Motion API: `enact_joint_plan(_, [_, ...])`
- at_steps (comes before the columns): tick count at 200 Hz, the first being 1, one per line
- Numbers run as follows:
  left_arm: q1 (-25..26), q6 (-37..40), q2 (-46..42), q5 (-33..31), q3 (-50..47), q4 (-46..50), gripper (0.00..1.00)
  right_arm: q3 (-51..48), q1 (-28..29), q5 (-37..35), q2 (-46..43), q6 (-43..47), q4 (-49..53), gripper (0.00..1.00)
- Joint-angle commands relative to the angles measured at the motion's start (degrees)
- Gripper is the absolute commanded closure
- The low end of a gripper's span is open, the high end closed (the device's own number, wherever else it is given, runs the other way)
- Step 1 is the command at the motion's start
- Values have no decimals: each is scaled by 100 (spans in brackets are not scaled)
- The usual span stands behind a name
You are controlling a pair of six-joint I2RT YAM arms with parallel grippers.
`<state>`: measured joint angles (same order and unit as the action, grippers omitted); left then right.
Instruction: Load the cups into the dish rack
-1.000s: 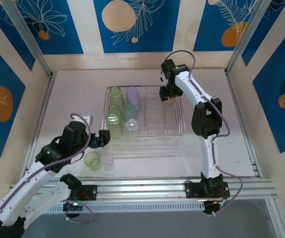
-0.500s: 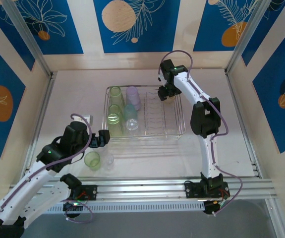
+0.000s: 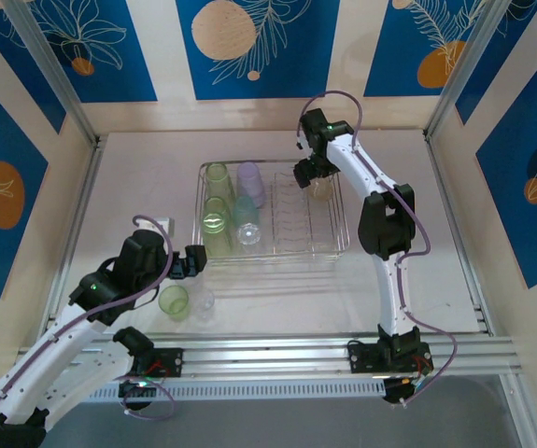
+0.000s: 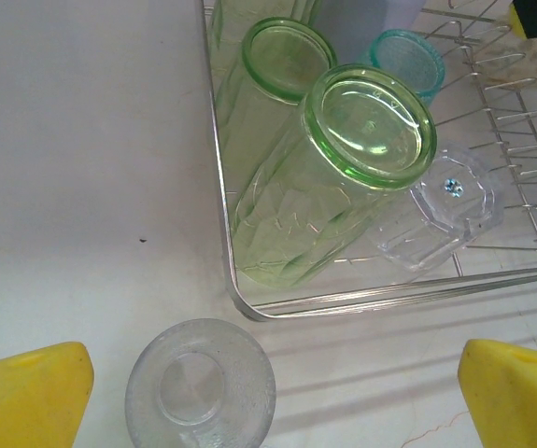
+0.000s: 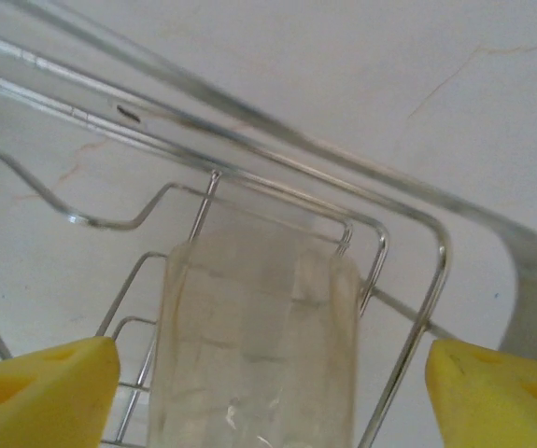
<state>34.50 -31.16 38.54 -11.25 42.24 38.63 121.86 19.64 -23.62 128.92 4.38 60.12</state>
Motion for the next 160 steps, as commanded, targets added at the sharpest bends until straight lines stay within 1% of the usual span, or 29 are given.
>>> enact_joint_plan(1, [-31,-83,-90,-132,-54,91,0,134,-12,-34,125,-76,13,13])
enact_joint_plan(37, [-31,-166,-110,-120,-51,142,0,89,-13,23,14,-69,106,16])
enact_joint_plan(52, [-31,-182,-139,-132,-53,167,0,17,5,168,-117,-123,227,17])
enact_joint_plan(79, [-32,-196,-194,-157,-58,202,0,-688,49,534,-776,-196,-84,18])
enact_joint_plan(93, [-31,-204,-206,-148,-57,204,0,-1026,49,772,-1151,-192,-215,21])
enact_joint_plan(100, [-35,-206,-207,-150,-58,205,0,-1159,57,880,-1304,-169,-260,25])
enact_joint_plan(110, [-31,-208,-207,-141,-62,191,0,-1332,91,990,-1499,-57,-309,31])
enact_joint_plan(117, [-33,-214,-207,-134,-75,179,0,-1464,138,963,-1612,48,-345,33])
enact_joint_plan(143, [-33,-237,-198,-101,-123,112,0,-1712,285,656,-1743,495,-340,33])
enact_joint_plan(160, [-36,-255,-195,-70,-160,59,0,-1733,293,797,-1632,725,-301,34])
